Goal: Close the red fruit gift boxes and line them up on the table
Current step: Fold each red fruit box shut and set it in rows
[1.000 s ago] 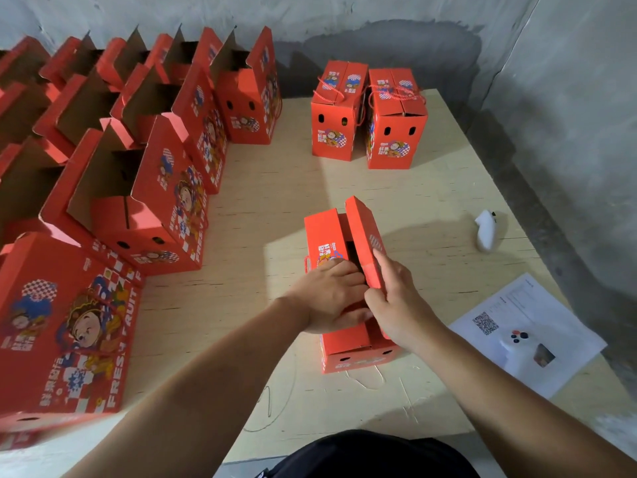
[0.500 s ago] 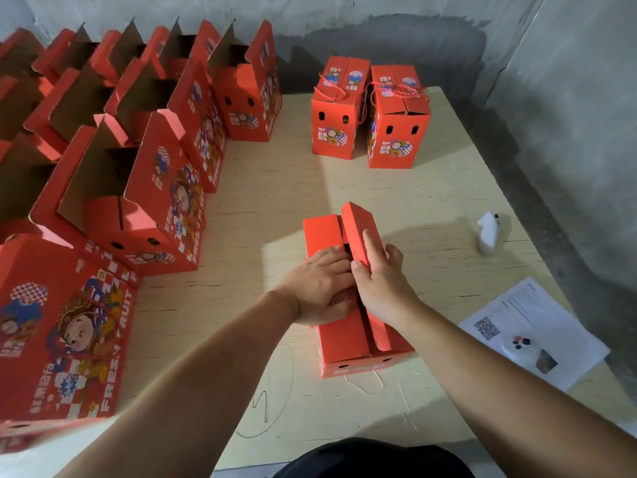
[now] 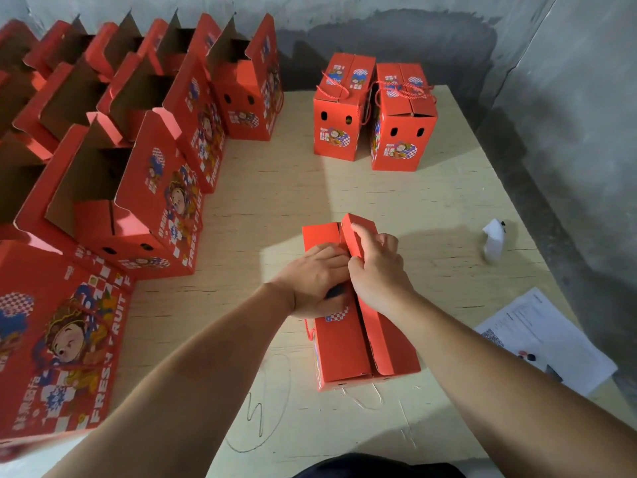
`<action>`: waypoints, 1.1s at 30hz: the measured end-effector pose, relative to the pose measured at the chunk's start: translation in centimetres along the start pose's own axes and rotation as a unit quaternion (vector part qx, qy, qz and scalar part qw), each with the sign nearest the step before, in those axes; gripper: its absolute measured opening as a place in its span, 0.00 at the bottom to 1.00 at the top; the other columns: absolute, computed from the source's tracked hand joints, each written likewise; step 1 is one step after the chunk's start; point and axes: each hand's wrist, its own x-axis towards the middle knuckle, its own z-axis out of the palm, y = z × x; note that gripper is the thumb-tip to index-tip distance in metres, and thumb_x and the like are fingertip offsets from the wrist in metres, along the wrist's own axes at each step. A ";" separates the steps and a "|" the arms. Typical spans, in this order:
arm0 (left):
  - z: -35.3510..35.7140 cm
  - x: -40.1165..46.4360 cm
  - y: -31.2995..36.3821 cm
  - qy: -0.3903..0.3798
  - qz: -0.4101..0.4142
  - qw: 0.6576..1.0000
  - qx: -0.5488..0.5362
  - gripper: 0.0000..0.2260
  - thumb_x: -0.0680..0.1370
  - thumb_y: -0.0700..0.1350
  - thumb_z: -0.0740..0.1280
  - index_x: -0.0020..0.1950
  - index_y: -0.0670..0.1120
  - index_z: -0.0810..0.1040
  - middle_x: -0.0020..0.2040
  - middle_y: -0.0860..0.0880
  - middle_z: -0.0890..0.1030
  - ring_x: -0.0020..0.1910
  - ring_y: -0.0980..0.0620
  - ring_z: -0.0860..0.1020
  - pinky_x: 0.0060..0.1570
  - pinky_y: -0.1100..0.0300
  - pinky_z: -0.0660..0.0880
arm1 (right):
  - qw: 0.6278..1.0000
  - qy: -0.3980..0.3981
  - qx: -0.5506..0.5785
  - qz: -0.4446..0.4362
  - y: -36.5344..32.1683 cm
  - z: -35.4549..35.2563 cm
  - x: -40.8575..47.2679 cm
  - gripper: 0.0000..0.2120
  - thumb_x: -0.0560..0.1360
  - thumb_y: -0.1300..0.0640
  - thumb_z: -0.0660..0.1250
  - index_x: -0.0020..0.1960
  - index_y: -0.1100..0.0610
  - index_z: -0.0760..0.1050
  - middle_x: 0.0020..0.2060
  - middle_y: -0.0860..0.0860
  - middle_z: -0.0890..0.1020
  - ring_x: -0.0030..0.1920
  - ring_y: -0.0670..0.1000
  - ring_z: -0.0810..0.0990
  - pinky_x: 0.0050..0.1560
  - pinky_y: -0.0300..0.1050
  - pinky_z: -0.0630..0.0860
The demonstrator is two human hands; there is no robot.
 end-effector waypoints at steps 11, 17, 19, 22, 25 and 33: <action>1.1 -0.1 -0.1 0.113 -0.033 0.986 -0.117 0.10 0.71 0.42 0.66 0.47 0.37 0.81 0.47 0.42 0.81 0.53 0.38 0.79 0.59 0.43 0.74 | 0.998 -0.047 -0.042 -0.022 0.0 0.0 1.1 0.34 0.80 0.50 0.56 0.80 0.33 0.44 0.82 0.45 0.45 0.70 0.67 0.70 0.69 0.60 0.71; 0.2 2.6 -0.5 0.080 -0.069 0.988 -0.115 0.11 0.73 0.48 0.60 0.41 0.41 0.75 0.36 0.48 0.76 0.40 0.48 0.67 0.47 0.45 0.71 | 0.995 -0.037 0.089 -0.021 0.8 -1.3 1.7 0.33 0.80 0.51 0.54 0.77 0.27 0.45 0.72 0.43 0.59 0.56 0.51 0.79 0.56 0.50 0.76; 0.4 2.5 -0.6 0.069 -0.071 0.991 -0.092 0.11 0.73 0.49 0.60 0.44 0.43 0.76 0.39 0.50 0.77 0.42 0.48 0.68 0.48 0.47 0.69 | 0.992 -0.042 0.117 -0.019 1.2 -1.7 1.9 0.32 0.81 0.50 0.54 0.76 0.25 0.47 0.68 0.44 0.61 0.50 0.44 0.77 0.48 0.40 0.74; 0.8 1.8 -0.3 0.099 -0.069 0.989 -0.082 0.08 0.73 0.47 0.60 0.45 0.44 0.74 0.42 0.50 0.76 0.45 0.46 0.69 0.49 0.49 0.68 | 0.990 -0.057 0.125 -0.010 1.4 -1.6 1.9 0.31 0.79 0.49 0.55 0.75 0.23 0.50 0.68 0.44 0.61 0.46 0.41 0.78 0.43 0.33 0.69; 1.3 1.1 0.0 0.138 -0.111 0.983 -0.056 0.10 0.76 0.48 0.61 0.48 0.43 0.78 0.50 0.47 0.77 0.48 0.42 0.71 0.52 0.45 0.68 | 0.991 -0.053 0.120 -0.024 1.3 -1.2 1.6 0.31 0.78 0.48 0.57 0.73 0.22 0.51 0.69 0.45 0.59 0.51 0.44 0.79 0.49 0.39 0.74; 1.7 -0.3 0.4 0.160 -0.199 0.966 -0.027 0.09 0.77 0.46 0.67 0.56 0.46 0.81 0.56 0.52 0.80 0.53 0.46 0.75 0.56 0.53 0.70 | 0.993 -0.036 -0.103 -0.047 0.7 0.5 0.7 0.33 0.81 0.44 0.60 0.80 0.34 0.48 0.79 0.53 0.48 0.61 0.67 0.76 0.58 0.59 0.78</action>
